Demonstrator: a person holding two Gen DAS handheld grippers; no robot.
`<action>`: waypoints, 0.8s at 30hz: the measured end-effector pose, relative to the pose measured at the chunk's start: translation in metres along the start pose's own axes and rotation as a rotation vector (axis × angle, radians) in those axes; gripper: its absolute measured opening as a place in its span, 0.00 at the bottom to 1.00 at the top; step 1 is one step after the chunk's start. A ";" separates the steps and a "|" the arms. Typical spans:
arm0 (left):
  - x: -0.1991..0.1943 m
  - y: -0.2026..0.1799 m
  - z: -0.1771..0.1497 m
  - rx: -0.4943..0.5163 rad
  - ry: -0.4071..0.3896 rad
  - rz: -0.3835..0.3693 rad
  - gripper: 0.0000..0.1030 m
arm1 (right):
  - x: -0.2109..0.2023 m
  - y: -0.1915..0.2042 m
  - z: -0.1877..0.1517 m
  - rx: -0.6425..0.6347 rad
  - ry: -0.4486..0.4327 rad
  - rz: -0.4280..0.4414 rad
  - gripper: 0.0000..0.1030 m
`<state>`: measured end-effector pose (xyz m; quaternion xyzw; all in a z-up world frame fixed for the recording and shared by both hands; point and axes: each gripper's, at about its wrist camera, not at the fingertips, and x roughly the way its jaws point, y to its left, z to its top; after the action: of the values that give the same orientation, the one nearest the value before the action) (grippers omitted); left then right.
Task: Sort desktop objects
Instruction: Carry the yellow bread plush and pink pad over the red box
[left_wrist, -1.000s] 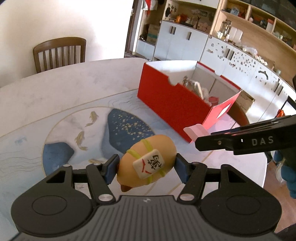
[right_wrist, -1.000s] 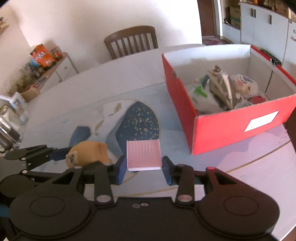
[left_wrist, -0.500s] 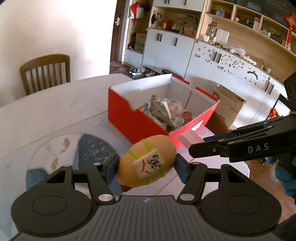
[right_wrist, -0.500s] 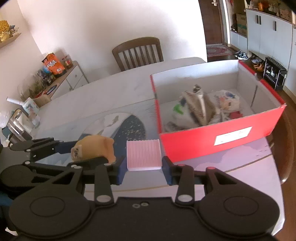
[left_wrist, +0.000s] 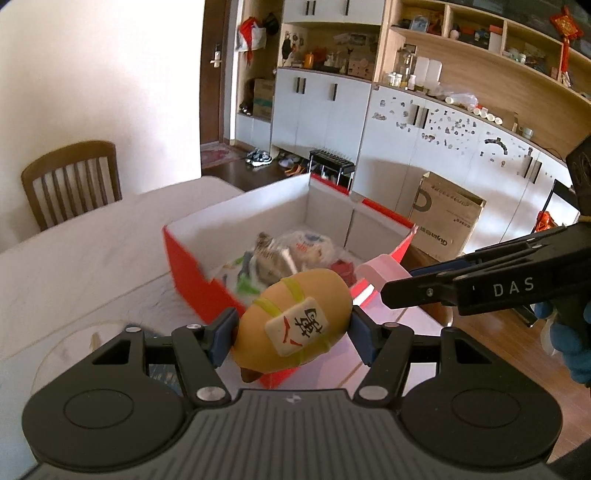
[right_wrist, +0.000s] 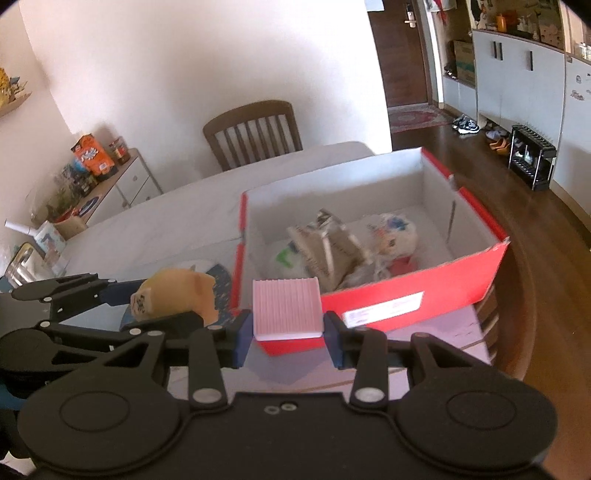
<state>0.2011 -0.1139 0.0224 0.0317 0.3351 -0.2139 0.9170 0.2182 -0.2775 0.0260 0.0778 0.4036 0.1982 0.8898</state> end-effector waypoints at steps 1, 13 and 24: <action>0.005 -0.004 0.005 0.008 -0.003 0.002 0.61 | -0.001 -0.005 0.003 -0.001 -0.006 -0.003 0.39; 0.064 -0.018 0.057 0.046 0.002 0.036 0.61 | 0.006 -0.059 0.037 -0.033 -0.045 -0.056 0.39; 0.128 -0.025 0.069 0.129 0.093 0.101 0.62 | 0.041 -0.082 0.056 -0.074 -0.043 -0.110 0.39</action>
<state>0.3200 -0.1979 -0.0023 0.1174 0.3610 -0.1870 0.9061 0.3085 -0.3338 0.0105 0.0270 0.3805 0.1619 0.9101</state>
